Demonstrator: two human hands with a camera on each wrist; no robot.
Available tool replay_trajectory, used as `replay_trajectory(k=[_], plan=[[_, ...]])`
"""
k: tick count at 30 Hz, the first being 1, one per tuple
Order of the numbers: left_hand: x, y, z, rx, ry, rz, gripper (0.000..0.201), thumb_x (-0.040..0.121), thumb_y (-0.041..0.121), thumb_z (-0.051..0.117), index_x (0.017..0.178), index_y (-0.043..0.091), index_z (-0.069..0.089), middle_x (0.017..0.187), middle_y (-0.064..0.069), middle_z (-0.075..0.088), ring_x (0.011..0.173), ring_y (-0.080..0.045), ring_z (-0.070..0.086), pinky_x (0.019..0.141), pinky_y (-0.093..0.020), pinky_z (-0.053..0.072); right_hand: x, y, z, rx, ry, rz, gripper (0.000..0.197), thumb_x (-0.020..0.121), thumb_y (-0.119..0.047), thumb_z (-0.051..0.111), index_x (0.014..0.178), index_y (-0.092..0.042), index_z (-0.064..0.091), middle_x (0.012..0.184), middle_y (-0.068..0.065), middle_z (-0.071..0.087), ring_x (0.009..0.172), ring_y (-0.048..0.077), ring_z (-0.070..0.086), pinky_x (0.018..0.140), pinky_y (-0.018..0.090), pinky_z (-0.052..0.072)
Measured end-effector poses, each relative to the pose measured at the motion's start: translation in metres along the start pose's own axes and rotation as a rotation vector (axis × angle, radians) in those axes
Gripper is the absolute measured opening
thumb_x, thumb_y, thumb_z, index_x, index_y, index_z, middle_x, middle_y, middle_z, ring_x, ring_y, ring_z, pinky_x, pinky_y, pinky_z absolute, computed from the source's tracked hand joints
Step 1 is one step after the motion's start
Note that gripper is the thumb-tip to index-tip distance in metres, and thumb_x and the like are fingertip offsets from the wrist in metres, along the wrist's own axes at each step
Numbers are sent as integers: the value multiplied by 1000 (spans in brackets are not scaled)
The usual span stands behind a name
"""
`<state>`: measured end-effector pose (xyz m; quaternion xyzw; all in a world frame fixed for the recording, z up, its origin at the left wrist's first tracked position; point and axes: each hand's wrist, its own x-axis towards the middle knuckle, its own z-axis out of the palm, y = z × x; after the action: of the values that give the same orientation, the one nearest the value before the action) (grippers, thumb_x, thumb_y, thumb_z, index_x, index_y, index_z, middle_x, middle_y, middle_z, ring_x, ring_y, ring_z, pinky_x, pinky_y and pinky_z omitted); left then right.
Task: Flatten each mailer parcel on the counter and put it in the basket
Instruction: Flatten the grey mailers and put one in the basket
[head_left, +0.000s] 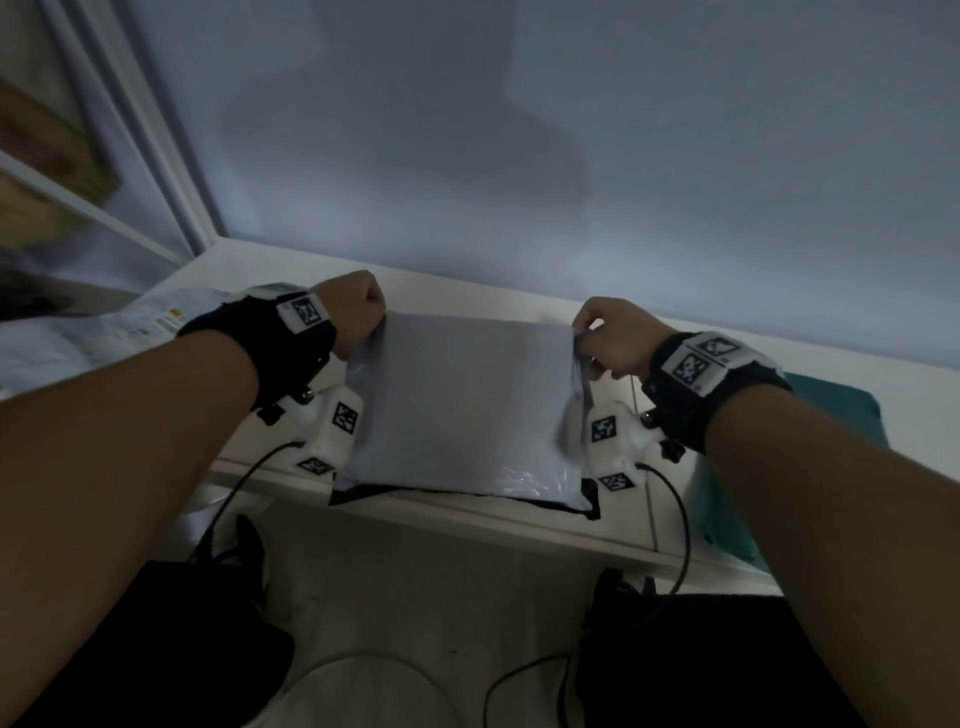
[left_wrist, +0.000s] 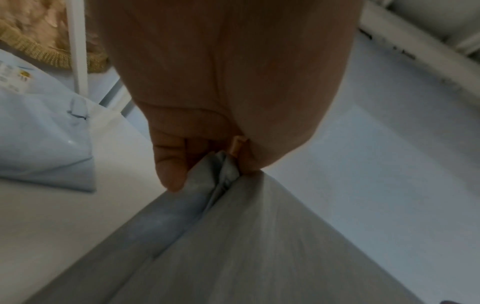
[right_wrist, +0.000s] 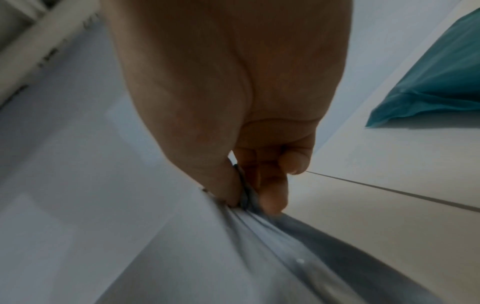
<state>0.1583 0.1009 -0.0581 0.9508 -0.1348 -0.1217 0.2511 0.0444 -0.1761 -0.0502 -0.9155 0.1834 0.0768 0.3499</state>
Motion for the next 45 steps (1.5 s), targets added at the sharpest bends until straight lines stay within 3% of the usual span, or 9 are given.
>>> replay_trajectory(k=[2, 6, 11, 15, 19, 26, 33, 42, 45], plan=[[-4, 1, -11, -166, -36, -2, 13, 94, 8, 45, 99, 8, 57, 92, -18, 60, 77, -36, 64, 73, -48, 58, -6, -10, -7, 33, 41, -3, 14, 89, -2, 47, 86, -16, 50, 73, 16, 70, 55, 22, 63, 44, 24, 39], [-13, -2, -36, -283, -114, 82, 15, 92, 13, 58, 102, 7, 67, 106, -16, 67, 95, -28, 67, 90, -44, 55, -21, -28, -16, 121, 94, -17, 19, 88, 6, 39, 92, -10, 50, 66, 17, 69, 54, 25, 68, 44, 26, 48], [-31, 0, -63, 58, -38, 261, 22, 91, 22, 62, 110, 17, 71, 107, -2, 68, 96, -17, 61, 88, -31, 49, -41, -36, -24, 190, 192, -89, 12, 85, 3, 53, 87, -9, 56, 82, 20, 71, 74, 35, 72, 76, 52, 60], [-40, 2, -58, 191, 44, 309, 23, 93, 19, 56, 112, 17, 69, 113, -7, 67, 100, -25, 59, 87, -36, 48, -47, -30, -15, 75, 200, -88, 17, 78, -10, 62, 91, -19, 59, 94, 9, 68, 90, 29, 67, 87, 45, 56], [-44, 1, -53, 232, 111, 264, 25, 95, 16, 50, 110, 15, 69, 114, -9, 65, 103, -30, 58, 86, -37, 47, -45, -37, -17, -130, 214, -146, 13, 84, -12, 63, 97, -12, 65, 99, 3, 63, 95, 21, 59, 76, 30, 44], [-40, 1, -51, 270, 126, 244, 22, 94, 13, 46, 100, 11, 68, 105, -12, 65, 93, -29, 57, 78, -33, 44, -41, -43, -19, -364, 192, -159, 19, 96, -17, 50, 102, -9, 66, 99, 4, 60, 91, 20, 54, 77, 28, 38], [-33, 5, -52, 295, 144, 241, 20, 92, 11, 48, 95, 10, 68, 99, -14, 65, 86, -29, 53, 75, -33, 43, -35, -42, -14, -382, 244, -105, 27, 96, -22, 52, 89, -1, 68, 89, 13, 65, 83, 27, 59, 69, 29, 41], [-28, 0, -56, 286, 134, 246, 18, 93, 14, 52, 100, 9, 68, 104, -14, 65, 99, -33, 56, 82, -34, 42, -36, -41, -18, -321, 231, -76, 17, 91, -6, 48, 97, 1, 62, 97, 16, 68, 92, 30, 66, 85, 42, 57], [-28, -1, -56, 258, 107, 235, 13, 93, 15, 51, 94, 12, 64, 104, -15, 64, 96, -33, 57, 81, -34, 43, -33, -38, -15, -246, 220, -87, 12, 91, -5, 47, 98, -6, 57, 93, 12, 66, 86, 29, 66, 78, 42, 59]])
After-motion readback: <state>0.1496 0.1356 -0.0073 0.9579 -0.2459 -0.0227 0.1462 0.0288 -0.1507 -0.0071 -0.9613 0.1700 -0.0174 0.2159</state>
